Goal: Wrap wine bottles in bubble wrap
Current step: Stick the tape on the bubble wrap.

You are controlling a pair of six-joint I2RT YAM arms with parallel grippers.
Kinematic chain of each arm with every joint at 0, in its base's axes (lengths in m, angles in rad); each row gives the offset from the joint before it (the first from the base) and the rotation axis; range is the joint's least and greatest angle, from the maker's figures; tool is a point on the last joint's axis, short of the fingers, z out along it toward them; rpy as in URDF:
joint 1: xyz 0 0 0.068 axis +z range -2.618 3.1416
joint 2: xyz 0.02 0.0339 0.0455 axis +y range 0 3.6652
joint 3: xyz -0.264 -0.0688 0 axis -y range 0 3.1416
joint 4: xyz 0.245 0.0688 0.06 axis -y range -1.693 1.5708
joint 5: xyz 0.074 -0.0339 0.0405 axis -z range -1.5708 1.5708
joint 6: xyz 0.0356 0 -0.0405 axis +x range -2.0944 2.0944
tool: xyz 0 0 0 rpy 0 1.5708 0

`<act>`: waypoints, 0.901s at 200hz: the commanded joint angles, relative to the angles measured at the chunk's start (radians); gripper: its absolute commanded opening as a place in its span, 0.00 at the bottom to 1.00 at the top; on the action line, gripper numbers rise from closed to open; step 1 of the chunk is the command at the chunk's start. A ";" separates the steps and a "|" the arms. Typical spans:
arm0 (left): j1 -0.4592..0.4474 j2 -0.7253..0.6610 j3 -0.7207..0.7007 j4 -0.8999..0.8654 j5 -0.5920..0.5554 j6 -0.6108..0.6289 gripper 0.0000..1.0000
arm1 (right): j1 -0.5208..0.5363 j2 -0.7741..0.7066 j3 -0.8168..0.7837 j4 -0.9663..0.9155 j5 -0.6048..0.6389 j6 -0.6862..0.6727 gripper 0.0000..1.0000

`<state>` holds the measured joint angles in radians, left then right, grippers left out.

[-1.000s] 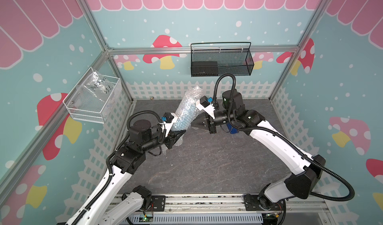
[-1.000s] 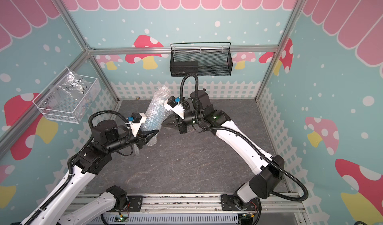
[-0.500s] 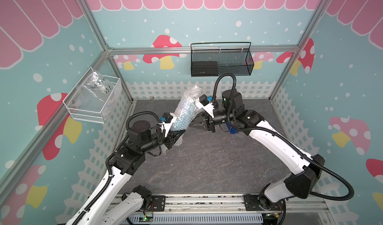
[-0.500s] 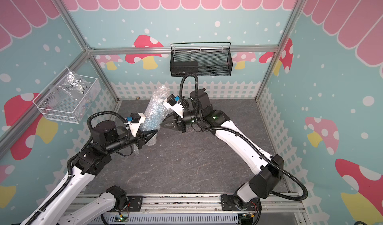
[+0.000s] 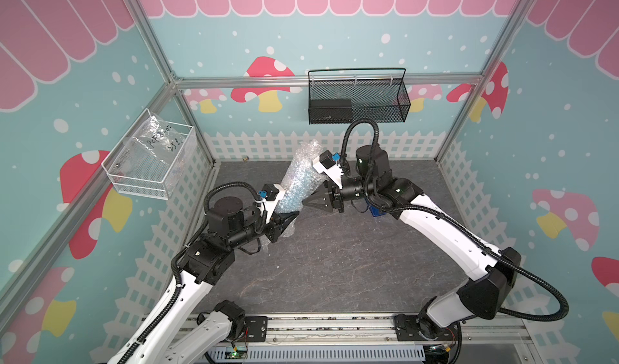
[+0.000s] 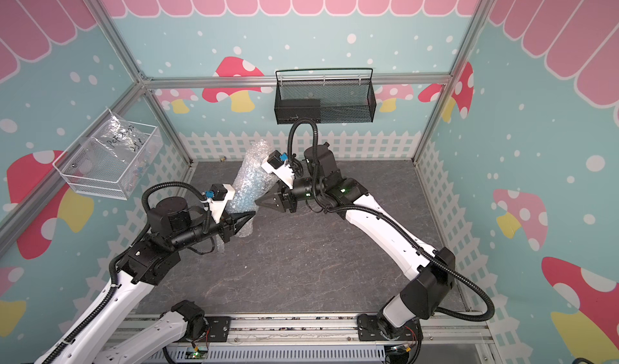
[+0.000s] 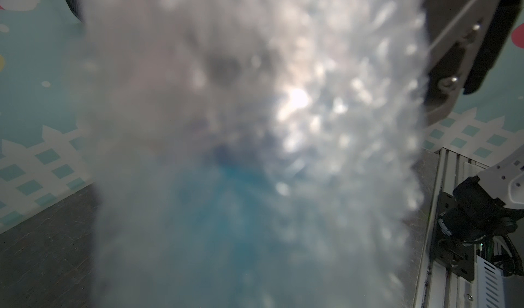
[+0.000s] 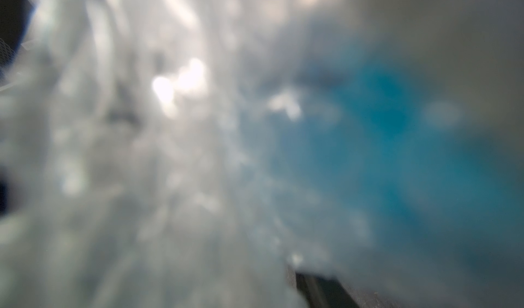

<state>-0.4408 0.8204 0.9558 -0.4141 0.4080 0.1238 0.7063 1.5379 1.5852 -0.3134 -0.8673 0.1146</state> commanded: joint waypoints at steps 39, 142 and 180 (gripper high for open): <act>-0.012 -0.042 0.005 0.145 0.035 0.039 0.00 | 0.039 0.014 0.006 -0.007 -0.030 -0.032 0.49; -0.012 -0.044 0.001 0.150 0.013 0.035 0.00 | 0.051 0.023 0.009 -0.015 -0.075 -0.059 0.38; -0.012 -0.040 -0.002 0.150 0.013 0.034 0.00 | 0.050 0.006 -0.023 0.024 -0.114 -0.059 0.37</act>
<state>-0.4393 0.7948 0.9356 -0.4110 0.3630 0.1242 0.7280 1.5543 1.5841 -0.3073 -0.9100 0.0753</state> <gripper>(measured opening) 0.352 0.391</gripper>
